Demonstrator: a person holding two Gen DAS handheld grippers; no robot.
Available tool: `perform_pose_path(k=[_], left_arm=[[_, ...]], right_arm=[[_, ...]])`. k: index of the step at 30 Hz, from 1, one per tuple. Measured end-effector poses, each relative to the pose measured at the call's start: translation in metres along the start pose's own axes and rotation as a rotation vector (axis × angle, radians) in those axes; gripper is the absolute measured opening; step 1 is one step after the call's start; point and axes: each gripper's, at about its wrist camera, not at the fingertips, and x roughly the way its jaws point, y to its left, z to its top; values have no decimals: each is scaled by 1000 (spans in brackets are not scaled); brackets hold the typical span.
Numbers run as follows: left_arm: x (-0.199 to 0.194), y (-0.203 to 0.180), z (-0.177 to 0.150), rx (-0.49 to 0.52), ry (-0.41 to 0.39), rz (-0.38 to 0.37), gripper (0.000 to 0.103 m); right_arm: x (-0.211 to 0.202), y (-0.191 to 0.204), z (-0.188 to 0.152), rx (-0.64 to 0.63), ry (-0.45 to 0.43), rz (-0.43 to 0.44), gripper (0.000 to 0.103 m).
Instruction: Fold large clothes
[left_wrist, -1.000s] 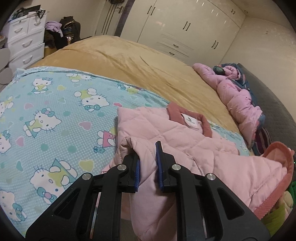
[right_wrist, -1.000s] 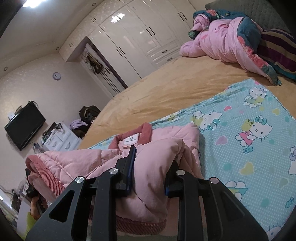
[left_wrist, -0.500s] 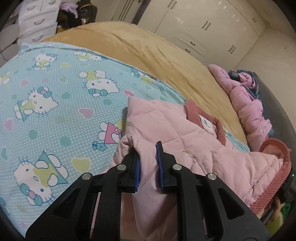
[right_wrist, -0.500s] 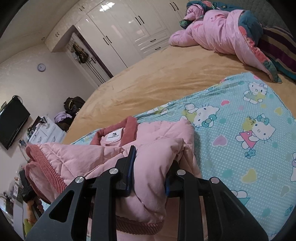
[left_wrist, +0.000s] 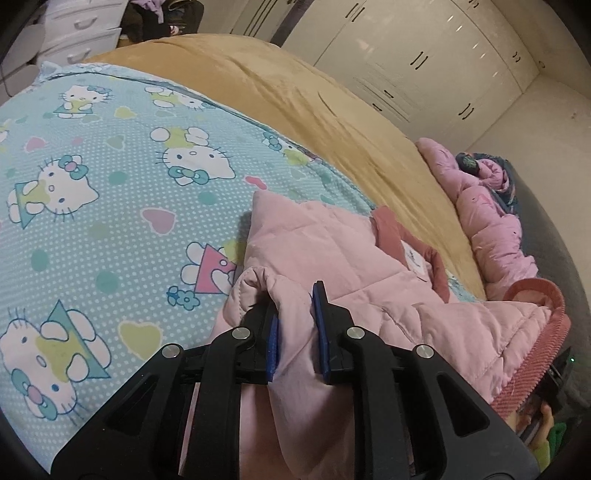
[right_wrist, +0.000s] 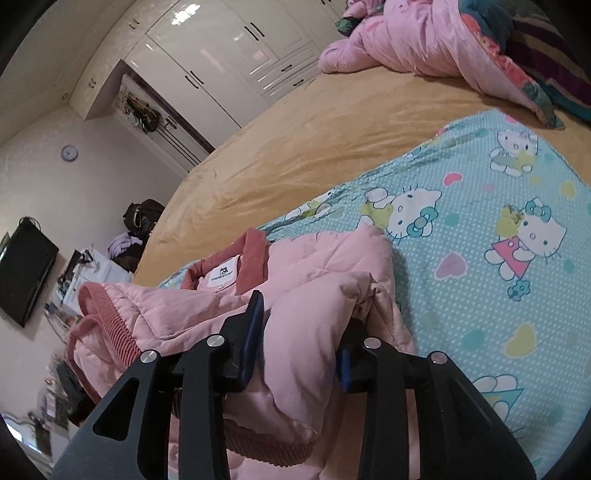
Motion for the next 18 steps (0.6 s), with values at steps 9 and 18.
perform_pose_path(k=[9,18], left_arm=[[-5,-1,8,-19,8,-64,14],[-14,-1,11,-30,-4,-98,19]], right_arm=[[-11,6,10,98,-35,68,86],[-41,72,-15,-226,-214,-88,98]])
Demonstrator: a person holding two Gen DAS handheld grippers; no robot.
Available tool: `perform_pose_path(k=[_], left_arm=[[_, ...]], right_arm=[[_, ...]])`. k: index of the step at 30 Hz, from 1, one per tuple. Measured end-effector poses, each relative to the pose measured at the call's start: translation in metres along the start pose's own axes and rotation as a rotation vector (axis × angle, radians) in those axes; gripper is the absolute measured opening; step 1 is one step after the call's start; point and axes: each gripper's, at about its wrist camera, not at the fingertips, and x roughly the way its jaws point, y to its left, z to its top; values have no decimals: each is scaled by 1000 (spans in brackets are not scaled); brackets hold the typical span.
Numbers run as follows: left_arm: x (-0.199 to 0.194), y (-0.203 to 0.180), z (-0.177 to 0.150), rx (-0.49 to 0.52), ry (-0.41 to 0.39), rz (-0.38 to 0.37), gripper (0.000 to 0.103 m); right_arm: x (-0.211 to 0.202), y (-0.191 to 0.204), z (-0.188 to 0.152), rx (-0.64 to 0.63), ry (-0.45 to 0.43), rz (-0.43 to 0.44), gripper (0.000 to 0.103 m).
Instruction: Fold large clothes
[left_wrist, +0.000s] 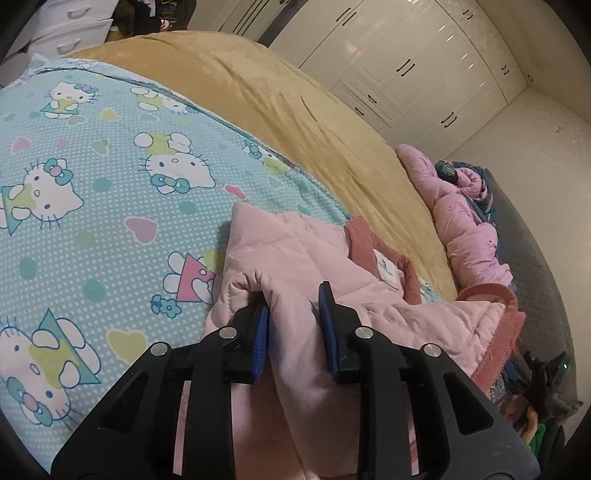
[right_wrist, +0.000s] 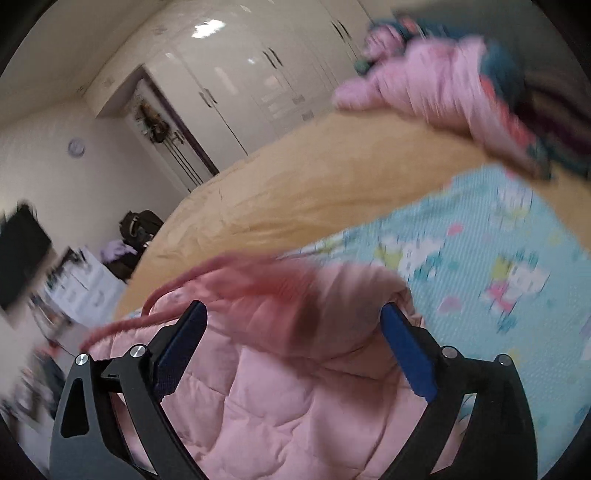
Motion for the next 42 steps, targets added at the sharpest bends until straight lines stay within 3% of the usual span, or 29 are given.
perform_pose_path(k=[3,6,8,13,17,20,33,37,39,42], left_arm=[[-3,-2,0,1,-10,-6,20],[-7,-9,0,17,-29,-1,21],[-11,-11,0,26,-38,-3,22],[-20,-21,0,57,-57,5,25],[-25,-31,-1,86,-75,-5,31],[-32,-37,-2,108,-93,-17,42],[-75,-67,0,257,-272,63,59],[-73,-52,5,260,-277,117,67],[-60,-41,7,271,-234,171,74],[-36,-30,6,291,-165,216,74]], right_arm=[[-3,26,-16,-152,-12,29,99],[11,47,-35,-262,69,73,99],[27,58,-51,-315,135,55,99],[77,61,-77,-306,327,-11,99],[96,55,-87,-258,353,-37,99],[101,58,-88,-248,347,-47,99],[90,53,-88,-233,319,-23,99],[58,52,-77,-264,213,20,99],[43,48,-69,-283,152,-7,99],[28,34,-55,-288,89,-65,99]])
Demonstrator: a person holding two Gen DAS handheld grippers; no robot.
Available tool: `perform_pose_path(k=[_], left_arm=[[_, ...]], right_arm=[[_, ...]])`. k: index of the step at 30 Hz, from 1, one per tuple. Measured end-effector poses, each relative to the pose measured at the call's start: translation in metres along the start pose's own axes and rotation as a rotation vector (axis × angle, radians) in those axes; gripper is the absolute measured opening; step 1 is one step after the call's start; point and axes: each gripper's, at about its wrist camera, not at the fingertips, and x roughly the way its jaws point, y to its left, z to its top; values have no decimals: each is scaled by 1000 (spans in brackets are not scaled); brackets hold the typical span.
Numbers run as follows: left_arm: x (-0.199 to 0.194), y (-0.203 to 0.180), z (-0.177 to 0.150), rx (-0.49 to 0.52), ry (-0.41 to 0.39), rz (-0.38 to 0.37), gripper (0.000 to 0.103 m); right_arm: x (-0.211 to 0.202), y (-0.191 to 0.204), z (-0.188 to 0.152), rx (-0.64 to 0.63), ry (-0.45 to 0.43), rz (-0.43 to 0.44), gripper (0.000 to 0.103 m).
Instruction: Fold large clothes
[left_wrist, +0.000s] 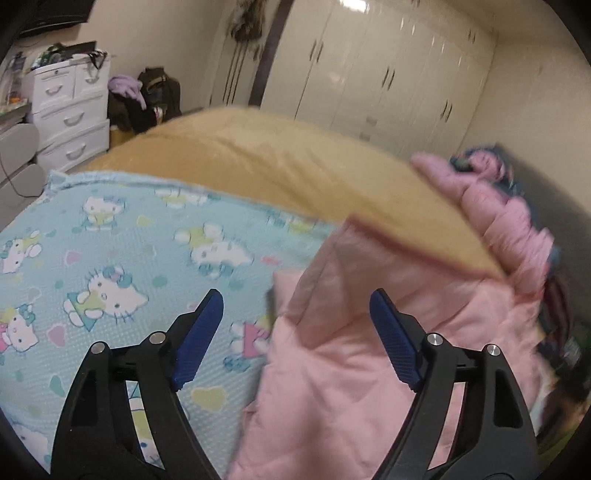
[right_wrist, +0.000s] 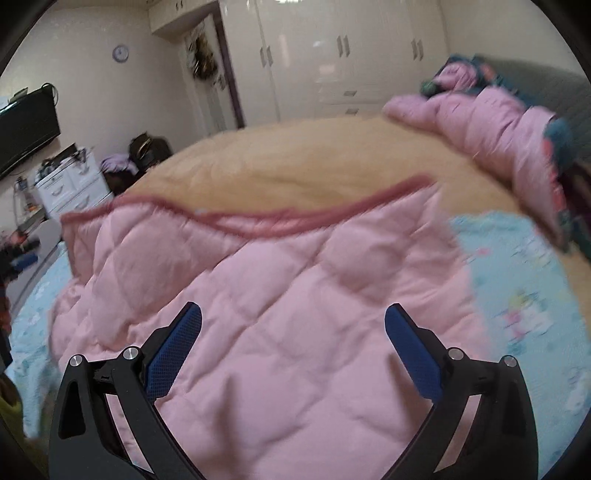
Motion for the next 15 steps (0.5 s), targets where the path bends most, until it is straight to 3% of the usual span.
perform_pose_path(k=[4,6,9,15], left_arm=[[38,-7,-18,89,119,0,74],[48,-16,-24,134,131,20,77],[59,-25,-30,154,153,-24,79],[71,-27,-33,165,146,-12,79]], right_arm=[[4,-34,5,64,20,-84,99],[12,-47,3,83,55,-107,99],[27,-66,2,76,96,-147,99],[53,-73,0,54,137,-145,98]])
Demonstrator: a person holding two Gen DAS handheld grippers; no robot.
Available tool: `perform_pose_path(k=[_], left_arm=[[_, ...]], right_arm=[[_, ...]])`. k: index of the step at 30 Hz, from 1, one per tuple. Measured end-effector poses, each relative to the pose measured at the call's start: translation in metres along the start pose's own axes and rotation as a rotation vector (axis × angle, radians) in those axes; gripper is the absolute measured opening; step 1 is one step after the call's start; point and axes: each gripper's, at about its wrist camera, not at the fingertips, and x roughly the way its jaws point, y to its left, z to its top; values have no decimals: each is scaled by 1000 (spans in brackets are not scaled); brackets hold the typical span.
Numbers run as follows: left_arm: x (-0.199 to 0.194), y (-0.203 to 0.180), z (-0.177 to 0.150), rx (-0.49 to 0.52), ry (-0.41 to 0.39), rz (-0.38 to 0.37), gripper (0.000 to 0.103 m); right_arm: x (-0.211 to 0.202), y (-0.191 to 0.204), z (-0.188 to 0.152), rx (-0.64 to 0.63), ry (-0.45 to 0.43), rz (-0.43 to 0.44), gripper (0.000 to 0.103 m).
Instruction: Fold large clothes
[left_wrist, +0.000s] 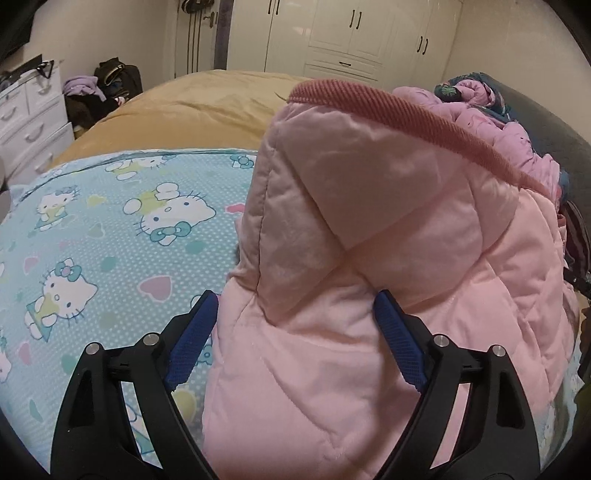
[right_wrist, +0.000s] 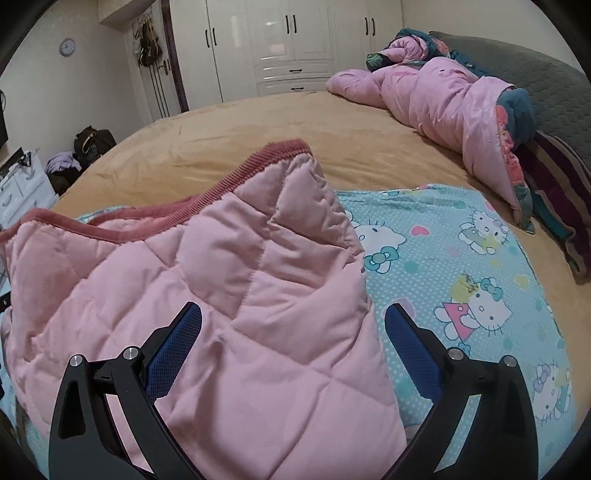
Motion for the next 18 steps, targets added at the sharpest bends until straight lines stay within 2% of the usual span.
perform_pose_path(k=[1,3,6,8,10,14,16,18], left_arm=[[1,-1,1,-5,-4,-3,79],[3,0,2,-8,-15,-11,79],[7,-4,4,-7,-17,-9,77],[10,-6,3,-2,-15,-1,70],[10,-10,2,9,-18,30,53],[8,-14,3,36,-17,65,41],[6,-14,4,38,-17,79,33],[5,-13,4,37,-16,83,29]], right_arm=[[5,-1,0,-3,6,3,97],[12,-2,0,-2,20,7,87],[16,-3,-2,2,12,11,77],[15,-2,-4,-7,-2,7,69],[14,0,-7,-22,-19,0,64],[9,4,-9,-42,-41,-10,58],[9,3,-9,-42,-41,-10,57],[9,3,-8,-43,-41,-11,57]])
